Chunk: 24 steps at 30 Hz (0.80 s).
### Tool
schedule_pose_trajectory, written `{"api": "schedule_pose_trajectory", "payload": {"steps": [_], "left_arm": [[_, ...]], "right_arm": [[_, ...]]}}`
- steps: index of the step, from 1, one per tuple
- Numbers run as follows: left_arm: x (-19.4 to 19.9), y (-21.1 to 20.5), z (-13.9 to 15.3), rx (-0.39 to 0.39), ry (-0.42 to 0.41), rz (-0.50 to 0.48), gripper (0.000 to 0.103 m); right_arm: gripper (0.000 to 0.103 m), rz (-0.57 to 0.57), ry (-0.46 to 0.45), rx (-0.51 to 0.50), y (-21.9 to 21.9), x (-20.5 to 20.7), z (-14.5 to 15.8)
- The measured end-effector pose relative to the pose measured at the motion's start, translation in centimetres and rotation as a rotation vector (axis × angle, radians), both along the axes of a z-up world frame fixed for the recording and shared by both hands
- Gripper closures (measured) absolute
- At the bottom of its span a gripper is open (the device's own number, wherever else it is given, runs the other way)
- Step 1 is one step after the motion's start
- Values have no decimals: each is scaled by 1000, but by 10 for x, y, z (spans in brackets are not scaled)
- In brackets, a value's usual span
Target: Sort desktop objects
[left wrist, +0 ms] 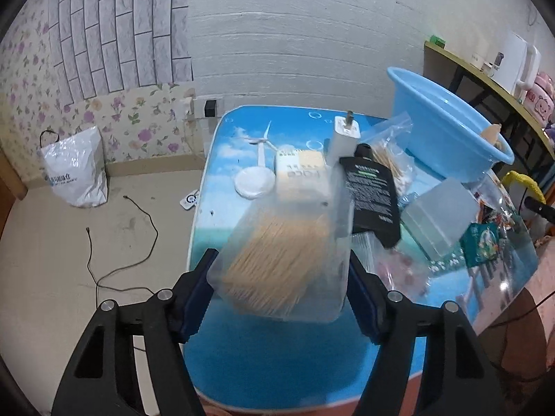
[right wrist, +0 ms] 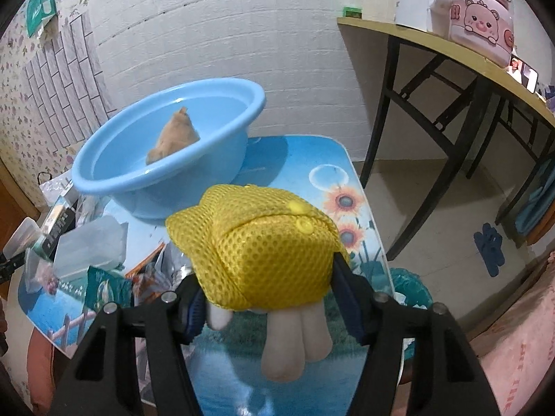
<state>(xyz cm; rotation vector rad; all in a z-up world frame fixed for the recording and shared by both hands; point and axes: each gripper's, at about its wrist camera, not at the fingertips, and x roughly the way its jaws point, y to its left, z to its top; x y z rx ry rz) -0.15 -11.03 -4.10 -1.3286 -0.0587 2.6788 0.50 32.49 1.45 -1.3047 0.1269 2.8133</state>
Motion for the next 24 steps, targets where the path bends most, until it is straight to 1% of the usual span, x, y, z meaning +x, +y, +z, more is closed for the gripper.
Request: {"api": "schedule_pose_trajectory", "payload": {"steps": [6, 8, 12, 15, 16, 21, 23, 24], "left_arm": [[15, 15, -1, -13, -13, -14, 33], [18, 17, -2, -5, -18, -23, 33], [19, 20, -3, -30, -19, -11, 33], [17, 18, -5, -40, -21, 6, 24], [16, 17, -7, -45, -22, 8, 23], [10, 16, -20, -46, -51, 12, 22], [8, 17, -24, -52, -49, 18, 19], [7, 18, -25, -59, -47, 20, 16]], "right_arm": [[41, 32, -9, -18, -8, 6, -7], [41, 41, -14, -18, -10, 8, -8], [38, 46, -17, -17, -10, 12, -11], [36, 39, -21, -20, -8, 13, -12], [35, 38, -25, -19, -8, 13, -12], [34, 45, -37, 18, -12, 12, -17], [33, 54, -41, 43, -17, 11, -19], [31, 61, -43, 60, -20, 11, -20]]}}
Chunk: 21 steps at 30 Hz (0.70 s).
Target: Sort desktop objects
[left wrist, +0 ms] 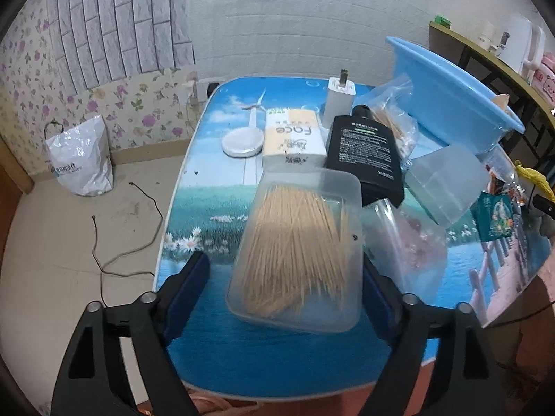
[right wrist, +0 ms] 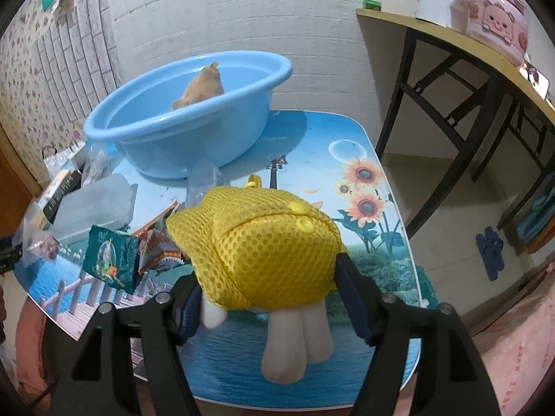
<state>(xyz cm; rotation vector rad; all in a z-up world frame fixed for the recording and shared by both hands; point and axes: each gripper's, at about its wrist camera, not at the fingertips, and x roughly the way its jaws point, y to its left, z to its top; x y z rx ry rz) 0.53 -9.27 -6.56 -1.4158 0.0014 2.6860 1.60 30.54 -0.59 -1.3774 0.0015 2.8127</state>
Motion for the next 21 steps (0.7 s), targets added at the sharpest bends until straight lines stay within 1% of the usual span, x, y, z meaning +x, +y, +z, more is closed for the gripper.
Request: {"api": "schedule_pose_trajectory", "payload": {"steps": [2, 4, 5, 7, 10, 12, 15, 17, 18, 21], "left_arm": [[-3, 3, -2, -17, 9, 4, 14], [-5, 5, -4, -25, 17, 5, 8], [-6, 6, -5, -25, 21, 9, 6], [-8, 7, -8, -26, 31, 22, 0], [-8, 6, -10, -25, 59, 48, 0], [-6, 6, -11, -25, 87, 62, 0], [3, 7, -15, -21, 169, 85, 0], [7, 8, -16, -21, 201, 97, 0], [7, 8, -17, -21, 210, 100, 0], [8, 8, -17, -22, 222, 104, 0]], "right_arm": [[27, 13, 1, 35, -6, -1, -2], [17, 25, 21, 42, -9, -2, -3], [16, 26, 36, 43, -10, -2, -3], [7, 29, 60, 53, -13, -3, -5], [1, 38, 84, 78, -17, -6, -11], [0, 38, 86, 93, -20, -7, -16], [0, 42, 125, 156, -27, -4, -25], [0, 34, 131, 182, -30, -3, -30], [0, 33, 131, 186, -31, -3, -32], [0, 26, 137, 134, -23, -6, -33]]}}
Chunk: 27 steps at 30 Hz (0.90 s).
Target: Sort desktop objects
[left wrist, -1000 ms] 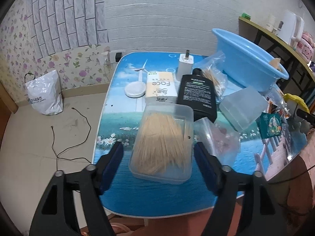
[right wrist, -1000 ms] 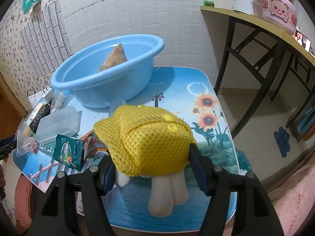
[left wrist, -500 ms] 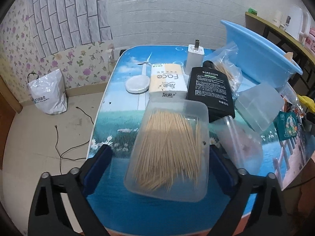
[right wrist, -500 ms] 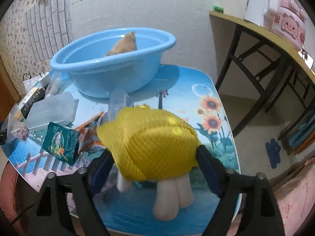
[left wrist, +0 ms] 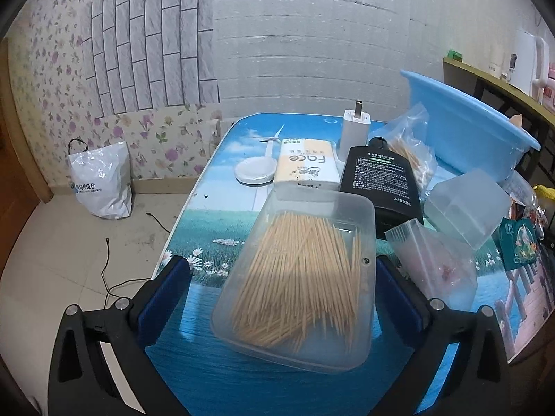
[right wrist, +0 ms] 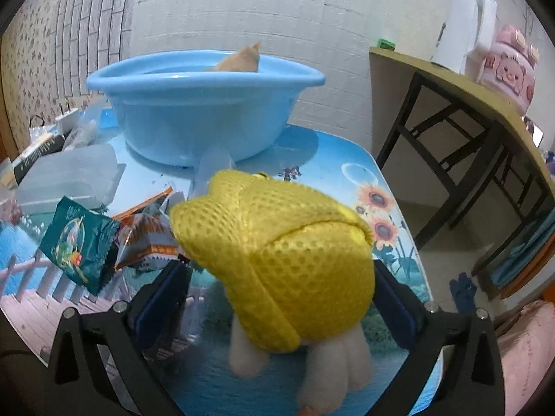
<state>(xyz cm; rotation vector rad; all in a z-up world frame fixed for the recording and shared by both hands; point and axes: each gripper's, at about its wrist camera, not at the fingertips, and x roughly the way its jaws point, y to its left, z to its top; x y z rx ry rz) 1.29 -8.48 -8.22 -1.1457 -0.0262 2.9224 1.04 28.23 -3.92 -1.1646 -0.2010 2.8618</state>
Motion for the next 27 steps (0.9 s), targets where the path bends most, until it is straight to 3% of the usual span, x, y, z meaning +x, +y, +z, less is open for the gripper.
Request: {"api": "schedule_pose_trajectory", "payload": {"steps": [3, 27], "left_arm": [[1, 0, 0, -1, 7, 0, 0], [3, 0, -1, -1, 17, 4, 0]], "right_arm": [[0, -2, -12, -42, 6, -2, -2], [0, -1, -8, -37, 5, -1, -3]]}}
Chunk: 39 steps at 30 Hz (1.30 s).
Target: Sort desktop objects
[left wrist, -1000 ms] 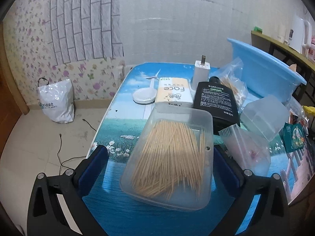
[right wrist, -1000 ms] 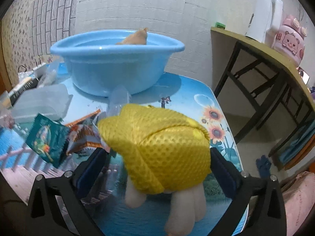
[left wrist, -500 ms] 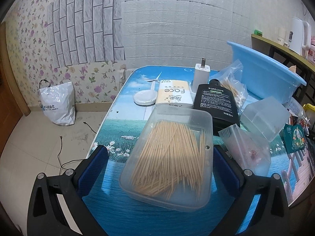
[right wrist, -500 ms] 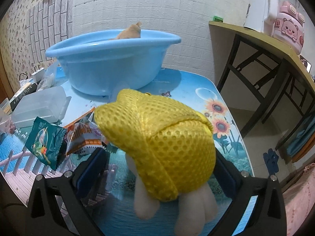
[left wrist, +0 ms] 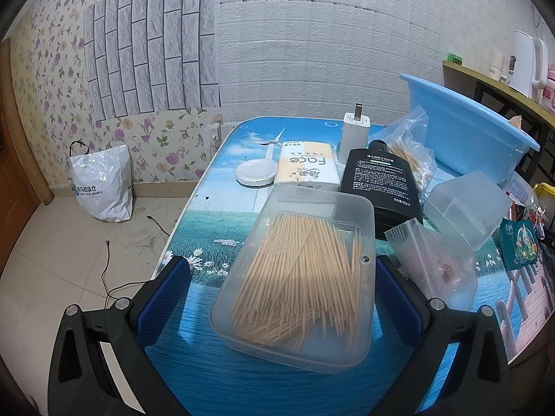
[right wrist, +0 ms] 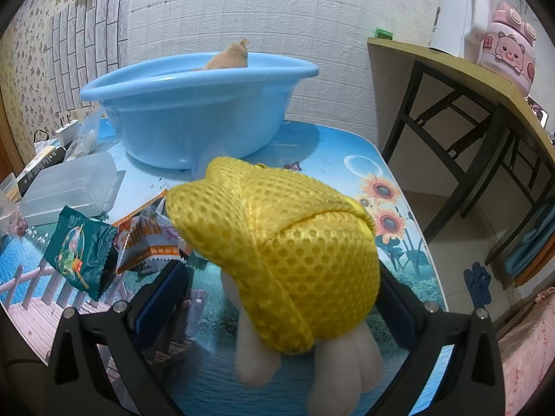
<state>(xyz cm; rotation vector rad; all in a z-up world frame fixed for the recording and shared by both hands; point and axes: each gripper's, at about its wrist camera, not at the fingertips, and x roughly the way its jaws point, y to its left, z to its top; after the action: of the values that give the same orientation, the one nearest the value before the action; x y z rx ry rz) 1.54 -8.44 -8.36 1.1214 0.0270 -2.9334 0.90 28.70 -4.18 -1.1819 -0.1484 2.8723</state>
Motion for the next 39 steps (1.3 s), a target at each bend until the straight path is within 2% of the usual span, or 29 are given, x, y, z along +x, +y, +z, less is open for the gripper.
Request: {"api": "schedule_pose_trajectory", "payload": {"steps": [15, 24, 26, 29, 31, 34, 36, 38, 39], "left_arm": [[1, 0, 0, 0, -1, 1, 0], [2, -4, 3, -1, -10, 34, 1], [3, -5, 4, 2, -3, 33, 6], [7, -7, 6, 7, 10, 38, 21], [8, -8, 7, 8, 16, 38, 35], [9, -8, 8, 6, 15, 39, 37], [8, -8, 8, 8, 14, 40, 40], [9, -7, 9, 8, 14, 39, 42], [9, -7, 10, 5, 16, 41, 42]], "right_arm": [[0, 0, 0, 0, 0, 0, 0], [0, 0, 1, 2, -1, 1, 1], [0, -1, 1, 3, -1, 1, 1], [0, -1, 1, 4, -1, 1, 2], [0, -1, 1, 4, -1, 1, 2], [1, -5, 0, 10, -1, 1, 3], [8, -17, 9, 17, 0, 3, 5], [33, -57, 28, 36, 3, 6, 8], [42, -68, 40, 15, 8, 8, 12]]}}
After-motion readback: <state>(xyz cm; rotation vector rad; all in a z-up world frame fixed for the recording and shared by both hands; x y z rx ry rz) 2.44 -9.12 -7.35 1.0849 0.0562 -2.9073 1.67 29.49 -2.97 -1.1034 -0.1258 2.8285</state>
